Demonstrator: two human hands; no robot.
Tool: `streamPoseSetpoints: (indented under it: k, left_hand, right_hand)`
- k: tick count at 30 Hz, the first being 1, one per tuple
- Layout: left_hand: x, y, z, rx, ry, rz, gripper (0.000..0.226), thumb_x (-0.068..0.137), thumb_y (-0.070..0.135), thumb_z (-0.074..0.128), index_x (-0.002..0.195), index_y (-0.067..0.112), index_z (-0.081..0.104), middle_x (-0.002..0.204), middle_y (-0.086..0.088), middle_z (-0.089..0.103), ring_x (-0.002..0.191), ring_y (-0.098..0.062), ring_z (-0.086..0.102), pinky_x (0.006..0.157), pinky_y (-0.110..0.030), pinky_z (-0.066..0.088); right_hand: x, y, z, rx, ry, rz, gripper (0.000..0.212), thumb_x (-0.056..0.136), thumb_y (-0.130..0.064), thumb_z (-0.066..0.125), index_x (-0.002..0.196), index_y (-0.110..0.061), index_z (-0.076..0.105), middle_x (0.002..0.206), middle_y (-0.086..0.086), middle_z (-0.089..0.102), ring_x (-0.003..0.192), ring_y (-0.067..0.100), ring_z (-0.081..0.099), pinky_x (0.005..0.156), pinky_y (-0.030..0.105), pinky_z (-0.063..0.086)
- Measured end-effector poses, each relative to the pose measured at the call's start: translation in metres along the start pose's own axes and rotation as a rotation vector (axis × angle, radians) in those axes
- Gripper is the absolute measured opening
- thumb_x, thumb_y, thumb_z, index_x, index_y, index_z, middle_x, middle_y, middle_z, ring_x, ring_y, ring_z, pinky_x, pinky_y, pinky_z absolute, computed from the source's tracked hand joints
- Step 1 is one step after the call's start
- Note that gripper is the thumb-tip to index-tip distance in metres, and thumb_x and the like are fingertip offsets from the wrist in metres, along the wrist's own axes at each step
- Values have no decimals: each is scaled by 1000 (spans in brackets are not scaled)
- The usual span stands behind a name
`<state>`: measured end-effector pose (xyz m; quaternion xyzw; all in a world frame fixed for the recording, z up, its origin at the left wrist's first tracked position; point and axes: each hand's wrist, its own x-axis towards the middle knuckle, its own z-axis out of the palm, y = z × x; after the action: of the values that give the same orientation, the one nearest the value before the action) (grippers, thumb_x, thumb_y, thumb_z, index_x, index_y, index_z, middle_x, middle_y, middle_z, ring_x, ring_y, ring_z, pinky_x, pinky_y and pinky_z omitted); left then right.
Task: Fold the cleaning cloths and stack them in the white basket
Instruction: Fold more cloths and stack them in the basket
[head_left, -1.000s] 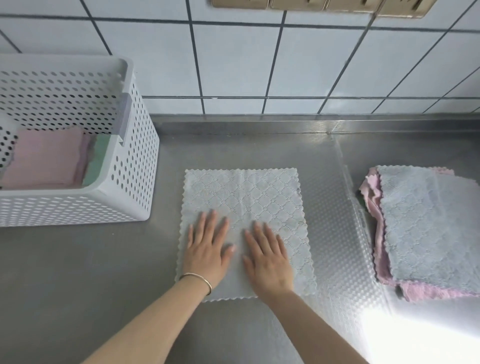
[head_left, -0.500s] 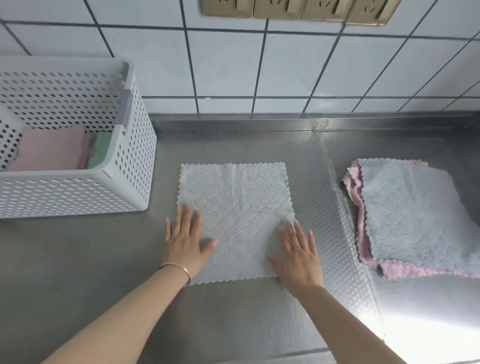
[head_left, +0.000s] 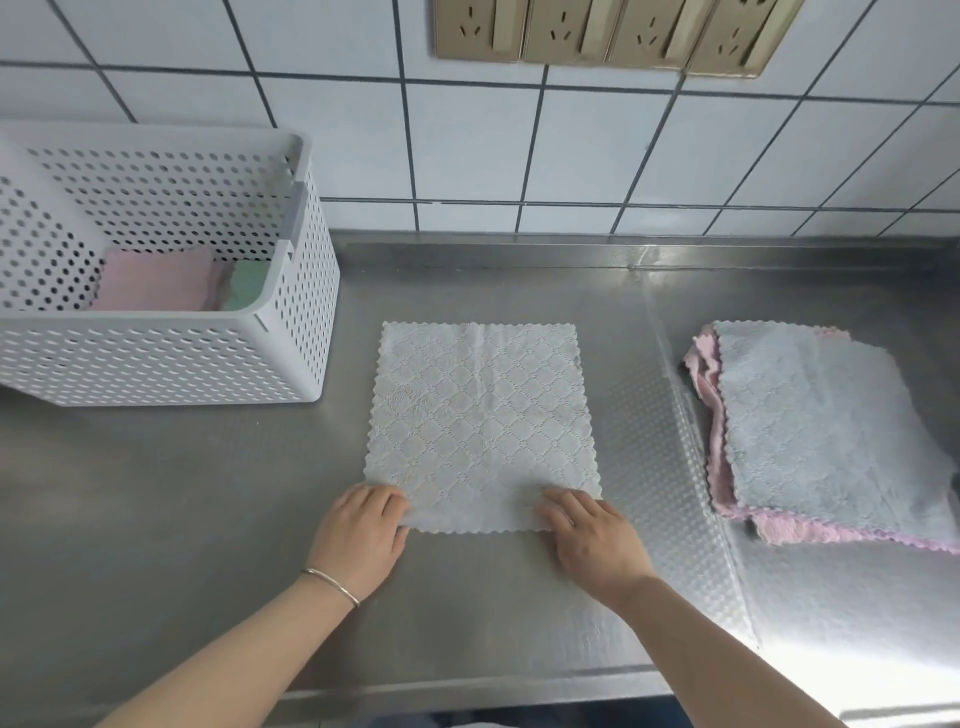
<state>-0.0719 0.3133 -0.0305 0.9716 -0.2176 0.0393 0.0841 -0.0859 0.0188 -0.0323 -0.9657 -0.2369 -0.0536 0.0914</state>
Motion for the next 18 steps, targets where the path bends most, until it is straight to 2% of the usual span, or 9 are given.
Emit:
streamPoseSetpoints:
  k: [3,4,6,8,11,14,15,16,18]
  left_hand:
    - [1,4,-5,8,-26,-38,32,65,17,34,78,16,64,74,1,64,63,-23,63,63,-26,51]
    - [1,4,-5,3,-32,-49,33,64,14,33,81,17,61,74,1,64,63,-23,63,59,-25,51]
    - [3,2,-7,2,-46,-78,33,64,10,32,88,19,52,76,0,64,63,-23,63,54,-25,51]
    - [7,-1,-8,17,-69,-102,32,64,11,33,91,20,48,77,-2,64,63,-23,64,50,-26,50]
    - [12,-3,-12,25,-142,-136,28,64,14,45,90,23,52,78,0,63,65,-23,64,52,-29,49]
    - [15,0,-14,-14,-217,-182,40,43,18,80,79,23,63,75,5,62,65,-21,64,56,-30,48]
    - [17,0,-16,-28,-223,-207,40,40,19,84,75,24,65,73,6,62,63,-20,63,56,-29,48]
    - [19,0,-18,-47,-192,-212,33,44,21,82,73,24,65,71,6,62,61,-20,63,55,-27,47]
    - [21,-5,-21,-102,-131,-198,7,64,24,65,70,23,68,67,6,62,55,-21,62,48,-25,46]
  right_hand:
    - [5,2,-10,-34,-67,-33,27,75,-14,34,97,-21,47,97,-4,67,77,15,65,54,19,49]
    - [7,3,-12,-34,-87,-30,29,70,-12,39,97,-21,47,95,-4,67,74,14,64,52,19,48]
    - [9,8,-11,-22,-128,-2,46,54,-5,61,97,-22,53,91,-4,65,70,15,62,50,20,48]
    - [11,10,-9,-46,-166,42,59,39,2,71,93,-21,62,89,-4,64,69,16,61,49,22,49]
    - [16,10,-9,-75,-165,97,49,40,3,71,83,-20,65,82,-4,61,65,17,57,46,23,48]
    - [25,6,-10,-70,-139,148,24,50,-3,61,69,-18,63,71,-3,56,57,17,53,42,25,45]
    - [28,6,-9,-57,-128,162,19,55,-6,52,67,-17,63,68,-3,54,55,18,53,41,26,44]
    - [30,6,-9,-46,-121,173,21,58,-7,46,66,-17,62,67,-3,54,55,18,53,41,27,45]
    - [29,9,-9,-39,-110,197,23,60,-4,48,69,-19,65,70,-4,55,58,18,55,44,27,47]
